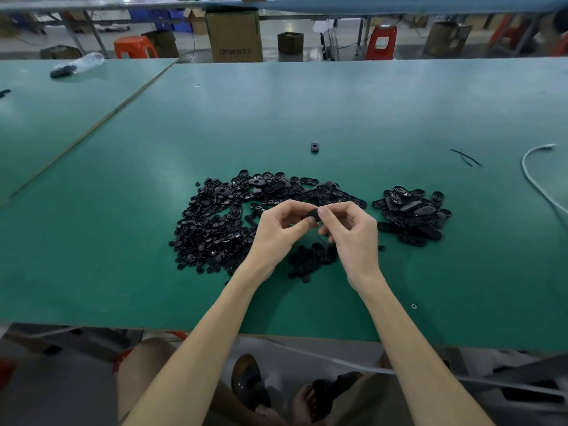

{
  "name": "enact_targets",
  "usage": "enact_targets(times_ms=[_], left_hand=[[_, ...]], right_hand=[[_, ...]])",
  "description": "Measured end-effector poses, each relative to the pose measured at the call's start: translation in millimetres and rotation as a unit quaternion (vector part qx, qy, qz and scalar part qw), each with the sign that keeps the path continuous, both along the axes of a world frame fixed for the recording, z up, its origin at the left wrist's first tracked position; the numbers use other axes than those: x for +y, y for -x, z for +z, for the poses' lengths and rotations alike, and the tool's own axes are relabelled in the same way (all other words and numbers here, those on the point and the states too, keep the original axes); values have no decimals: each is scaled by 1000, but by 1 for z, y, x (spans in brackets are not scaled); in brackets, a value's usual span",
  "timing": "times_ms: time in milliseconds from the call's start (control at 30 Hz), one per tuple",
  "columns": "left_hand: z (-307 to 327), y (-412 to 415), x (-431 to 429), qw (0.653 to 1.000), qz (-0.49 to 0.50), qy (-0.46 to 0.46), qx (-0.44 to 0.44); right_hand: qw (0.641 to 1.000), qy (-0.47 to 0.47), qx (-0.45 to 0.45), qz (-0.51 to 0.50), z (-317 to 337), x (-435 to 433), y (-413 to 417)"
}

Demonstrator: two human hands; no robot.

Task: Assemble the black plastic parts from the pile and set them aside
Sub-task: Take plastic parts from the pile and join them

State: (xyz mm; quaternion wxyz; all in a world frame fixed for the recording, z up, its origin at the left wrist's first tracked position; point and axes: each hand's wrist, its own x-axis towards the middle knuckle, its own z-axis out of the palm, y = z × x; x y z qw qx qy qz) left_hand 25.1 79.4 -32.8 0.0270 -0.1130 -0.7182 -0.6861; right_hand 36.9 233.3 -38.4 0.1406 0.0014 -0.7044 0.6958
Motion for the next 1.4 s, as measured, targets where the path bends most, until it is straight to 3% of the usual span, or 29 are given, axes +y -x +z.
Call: enact_targets(times_ms=[700,933,1400], left_hand=[[-2,-1,1,999,46,10,10],[0,-3,-1,999,10,-35,-6],[-1,-2,1,999,33,1,4]], right_hand=[[999,-36,-5,39,-1,0,0],[1000,-19,-1,18,-2,0,0],[1000,-25,-9,2,0,-2,-1]])
